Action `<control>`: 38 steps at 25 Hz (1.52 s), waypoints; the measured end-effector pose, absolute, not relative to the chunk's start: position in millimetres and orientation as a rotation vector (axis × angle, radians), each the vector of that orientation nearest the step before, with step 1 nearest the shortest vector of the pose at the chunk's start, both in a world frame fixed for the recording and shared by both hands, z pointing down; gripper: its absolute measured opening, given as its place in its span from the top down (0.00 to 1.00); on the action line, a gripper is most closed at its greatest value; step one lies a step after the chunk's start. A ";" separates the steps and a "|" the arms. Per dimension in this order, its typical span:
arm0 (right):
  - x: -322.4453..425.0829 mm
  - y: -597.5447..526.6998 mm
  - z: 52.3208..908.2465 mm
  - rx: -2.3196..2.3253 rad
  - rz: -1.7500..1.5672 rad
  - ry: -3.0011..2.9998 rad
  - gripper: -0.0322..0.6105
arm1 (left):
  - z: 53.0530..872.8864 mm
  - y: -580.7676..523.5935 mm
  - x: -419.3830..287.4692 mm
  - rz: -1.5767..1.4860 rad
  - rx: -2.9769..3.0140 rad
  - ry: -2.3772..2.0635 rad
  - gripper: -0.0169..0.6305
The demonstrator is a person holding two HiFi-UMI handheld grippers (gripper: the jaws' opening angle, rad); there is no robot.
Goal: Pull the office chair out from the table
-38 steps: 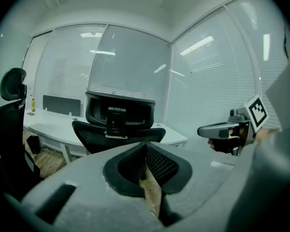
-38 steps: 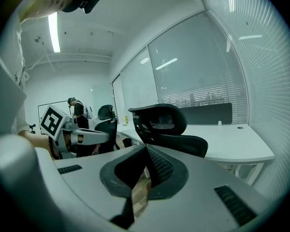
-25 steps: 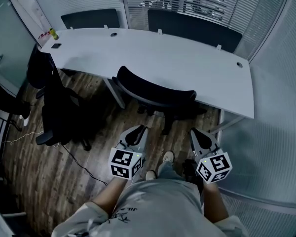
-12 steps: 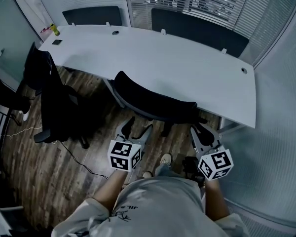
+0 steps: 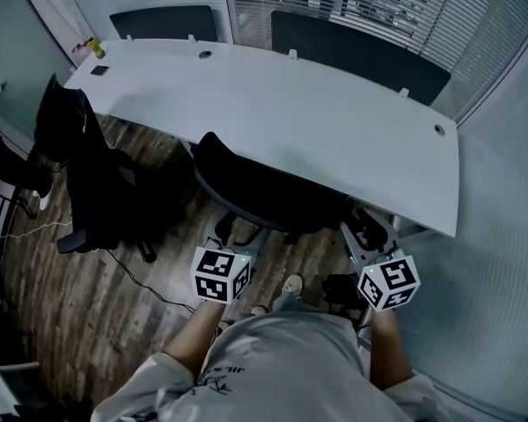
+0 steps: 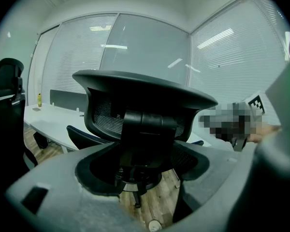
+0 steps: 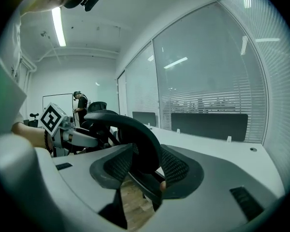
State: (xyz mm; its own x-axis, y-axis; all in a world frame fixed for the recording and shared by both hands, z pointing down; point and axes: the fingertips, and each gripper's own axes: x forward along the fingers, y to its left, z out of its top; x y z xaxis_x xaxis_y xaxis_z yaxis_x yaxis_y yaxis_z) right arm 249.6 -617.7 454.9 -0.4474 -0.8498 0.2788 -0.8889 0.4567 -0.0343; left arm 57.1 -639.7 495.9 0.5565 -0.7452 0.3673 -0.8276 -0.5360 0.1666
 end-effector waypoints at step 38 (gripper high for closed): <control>216.6 -640.0 479.8 1.223 0.250 -2.491 0.60 | 498.9 -628.9 56.1 0.441 2.520 -1.304 0.47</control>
